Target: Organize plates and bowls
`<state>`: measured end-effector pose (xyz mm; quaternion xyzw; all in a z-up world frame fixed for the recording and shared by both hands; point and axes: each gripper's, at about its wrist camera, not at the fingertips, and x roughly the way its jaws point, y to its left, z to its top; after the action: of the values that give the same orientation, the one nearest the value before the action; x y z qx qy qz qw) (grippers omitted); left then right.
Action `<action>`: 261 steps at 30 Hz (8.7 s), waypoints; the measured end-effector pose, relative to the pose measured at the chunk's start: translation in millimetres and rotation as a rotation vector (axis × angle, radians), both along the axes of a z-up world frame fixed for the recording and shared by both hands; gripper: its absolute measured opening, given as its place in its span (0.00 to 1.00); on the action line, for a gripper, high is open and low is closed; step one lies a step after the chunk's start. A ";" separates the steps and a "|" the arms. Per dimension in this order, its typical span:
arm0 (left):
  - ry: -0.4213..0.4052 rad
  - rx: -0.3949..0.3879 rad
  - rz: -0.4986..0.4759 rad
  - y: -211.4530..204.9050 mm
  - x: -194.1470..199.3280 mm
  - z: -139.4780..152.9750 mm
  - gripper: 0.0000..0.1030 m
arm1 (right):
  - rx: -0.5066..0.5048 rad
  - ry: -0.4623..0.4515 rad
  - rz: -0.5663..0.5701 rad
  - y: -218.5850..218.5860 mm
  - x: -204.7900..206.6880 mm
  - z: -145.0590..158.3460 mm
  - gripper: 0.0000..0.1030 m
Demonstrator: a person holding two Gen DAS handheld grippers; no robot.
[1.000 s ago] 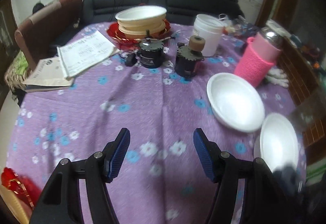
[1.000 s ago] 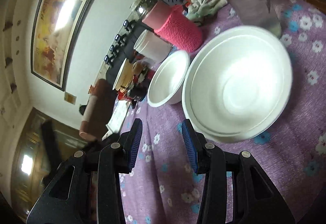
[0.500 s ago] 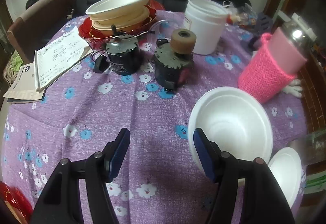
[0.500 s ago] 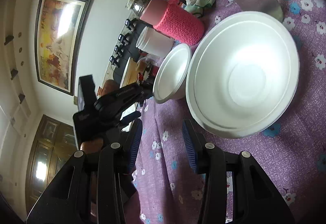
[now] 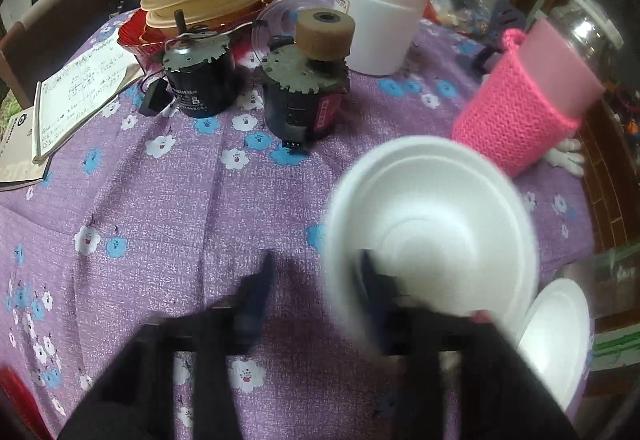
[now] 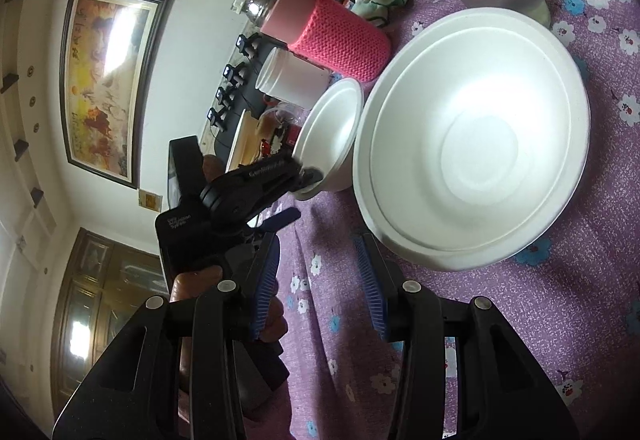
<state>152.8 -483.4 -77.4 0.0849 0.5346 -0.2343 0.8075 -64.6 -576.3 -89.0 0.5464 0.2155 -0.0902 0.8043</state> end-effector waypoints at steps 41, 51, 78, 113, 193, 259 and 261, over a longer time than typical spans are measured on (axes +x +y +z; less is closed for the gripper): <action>0.043 0.032 -0.093 137.2 -84.0 5.4 0.11 | -0.045 0.240 0.183 26.2 48.7 -30.9 0.26; 0.022 0.003 -0.062 142.6 -89.6 7.6 0.12 | -0.069 0.212 0.190 32.2 46.8 -26.1 0.09; -0.277 -0.050 0.198 344.1 -145.1 100.9 0.13 | -0.220 -0.070 0.492 209.2 60.2 60.0 0.10; -0.302 0.052 0.454 506.4 -154.4 80.3 0.33 | -0.643 0.016 0.703 403.9 108.5 37.6 0.11; -0.175 -0.044 -0.225 -33.1 -119.2 26.7 0.60 | -0.098 0.208 -0.234 -104.9 -67.2 13.0 0.50; -0.044 -0.027 -0.287 -43.2 -93.0 -20.4 0.71 | -0.086 0.329 -0.213 -112.7 -64.5 -12.2 0.48; -0.048 -0.022 -0.290 -43.4 -94.3 -20.2 0.71 | -0.074 0.333 -0.203 -112.0 -64.2 -12.1 0.48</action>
<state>58.5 -526.8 -97.6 0.1581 0.4946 -0.3520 0.7787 -128.8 -688.3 -101.1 0.5126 0.2861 -0.2678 0.7640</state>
